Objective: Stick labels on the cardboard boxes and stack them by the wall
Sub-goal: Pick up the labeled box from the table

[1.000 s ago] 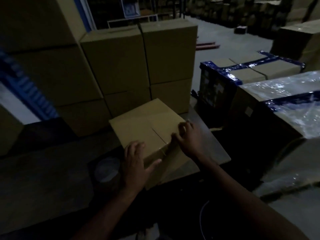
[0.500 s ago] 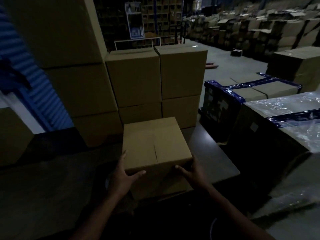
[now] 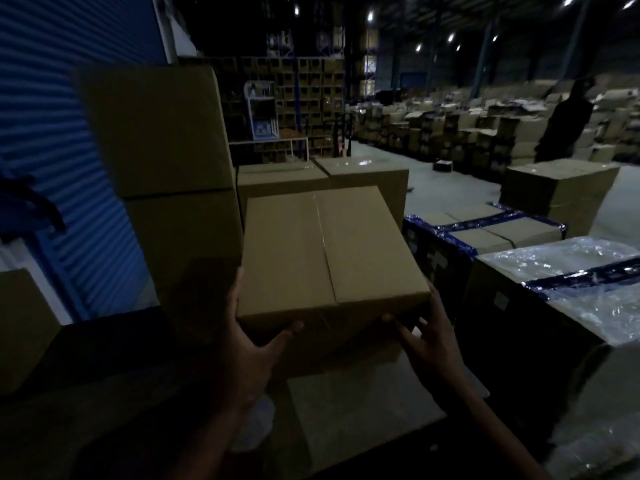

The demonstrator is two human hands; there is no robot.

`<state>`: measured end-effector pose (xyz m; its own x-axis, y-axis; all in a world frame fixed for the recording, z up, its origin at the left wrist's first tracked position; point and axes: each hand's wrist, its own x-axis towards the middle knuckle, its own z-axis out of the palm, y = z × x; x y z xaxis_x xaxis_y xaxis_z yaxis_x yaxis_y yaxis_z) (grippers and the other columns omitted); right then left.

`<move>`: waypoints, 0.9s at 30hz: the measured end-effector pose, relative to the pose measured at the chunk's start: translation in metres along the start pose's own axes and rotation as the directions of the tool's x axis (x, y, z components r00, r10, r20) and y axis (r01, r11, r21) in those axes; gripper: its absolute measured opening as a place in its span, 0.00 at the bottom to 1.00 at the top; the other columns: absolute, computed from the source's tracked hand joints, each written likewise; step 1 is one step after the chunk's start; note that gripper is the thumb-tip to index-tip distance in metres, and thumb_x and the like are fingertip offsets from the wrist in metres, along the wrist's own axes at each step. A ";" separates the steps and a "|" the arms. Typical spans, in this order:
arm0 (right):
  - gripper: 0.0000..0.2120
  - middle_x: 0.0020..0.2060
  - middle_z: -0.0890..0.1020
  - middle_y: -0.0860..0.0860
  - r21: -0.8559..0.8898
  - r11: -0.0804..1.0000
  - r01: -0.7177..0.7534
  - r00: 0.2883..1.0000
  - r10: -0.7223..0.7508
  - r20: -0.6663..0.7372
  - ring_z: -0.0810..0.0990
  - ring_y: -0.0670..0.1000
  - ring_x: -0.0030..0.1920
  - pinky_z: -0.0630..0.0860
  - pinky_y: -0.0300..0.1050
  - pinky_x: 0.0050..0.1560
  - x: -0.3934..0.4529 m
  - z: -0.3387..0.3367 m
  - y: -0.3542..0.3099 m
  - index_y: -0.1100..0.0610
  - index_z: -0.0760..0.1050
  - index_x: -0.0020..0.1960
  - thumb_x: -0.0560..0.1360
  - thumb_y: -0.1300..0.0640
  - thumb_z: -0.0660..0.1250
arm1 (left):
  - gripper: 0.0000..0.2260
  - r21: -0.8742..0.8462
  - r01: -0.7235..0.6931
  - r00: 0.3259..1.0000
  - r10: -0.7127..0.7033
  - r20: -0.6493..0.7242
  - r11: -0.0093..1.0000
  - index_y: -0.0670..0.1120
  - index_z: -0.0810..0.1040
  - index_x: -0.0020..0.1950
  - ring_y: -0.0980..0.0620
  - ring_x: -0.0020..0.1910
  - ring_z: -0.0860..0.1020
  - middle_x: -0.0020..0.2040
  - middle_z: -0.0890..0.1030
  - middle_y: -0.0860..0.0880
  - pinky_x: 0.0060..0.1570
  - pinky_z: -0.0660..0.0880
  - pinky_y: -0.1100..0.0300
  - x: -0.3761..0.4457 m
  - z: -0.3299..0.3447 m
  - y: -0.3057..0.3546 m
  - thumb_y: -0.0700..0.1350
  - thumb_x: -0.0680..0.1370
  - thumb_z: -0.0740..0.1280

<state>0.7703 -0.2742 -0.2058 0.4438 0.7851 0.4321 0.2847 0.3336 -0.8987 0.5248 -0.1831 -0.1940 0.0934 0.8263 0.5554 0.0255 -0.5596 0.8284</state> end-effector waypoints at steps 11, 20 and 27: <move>0.36 0.67 0.71 0.43 0.021 0.976 0.216 0.976 -0.215 -0.039 0.72 0.40 0.65 0.78 0.42 0.58 0.094 0.022 -0.095 0.46 0.60 0.74 0.70 0.51 0.71 | 0.53 -0.156 -0.314 0.950 0.308 -0.057 0.937 0.48 0.54 0.81 0.60 0.75 0.65 0.77 0.64 0.49 0.67 0.69 0.68 0.119 -0.003 0.070 0.49 0.64 0.82; 0.34 0.66 0.71 0.45 0.136 0.954 0.266 0.964 -0.263 -0.040 0.74 0.43 0.63 0.77 0.48 0.58 0.210 0.040 -0.114 0.44 0.59 0.74 0.74 0.53 0.71 | 0.48 -0.068 -0.391 0.920 0.388 -0.050 0.918 0.45 0.55 0.80 0.54 0.73 0.66 0.77 0.61 0.47 0.63 0.70 0.72 0.236 0.018 0.079 0.41 0.67 0.80; 0.34 0.68 0.70 0.47 0.196 0.927 0.319 0.947 -0.320 -0.025 0.72 0.48 0.65 0.77 0.51 0.59 0.322 0.057 -0.098 0.47 0.58 0.76 0.75 0.53 0.71 | 0.48 0.085 -0.405 0.907 0.412 -0.088 0.910 0.47 0.53 0.80 0.52 0.75 0.61 0.78 0.59 0.46 0.60 0.65 0.77 0.327 0.041 0.068 0.44 0.68 0.79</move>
<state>0.8364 -0.0243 0.0165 0.3509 0.6235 0.6986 0.2384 0.6620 -0.7106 0.5978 0.0463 0.0408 0.0077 0.5249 0.8511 0.0698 -0.8494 0.5232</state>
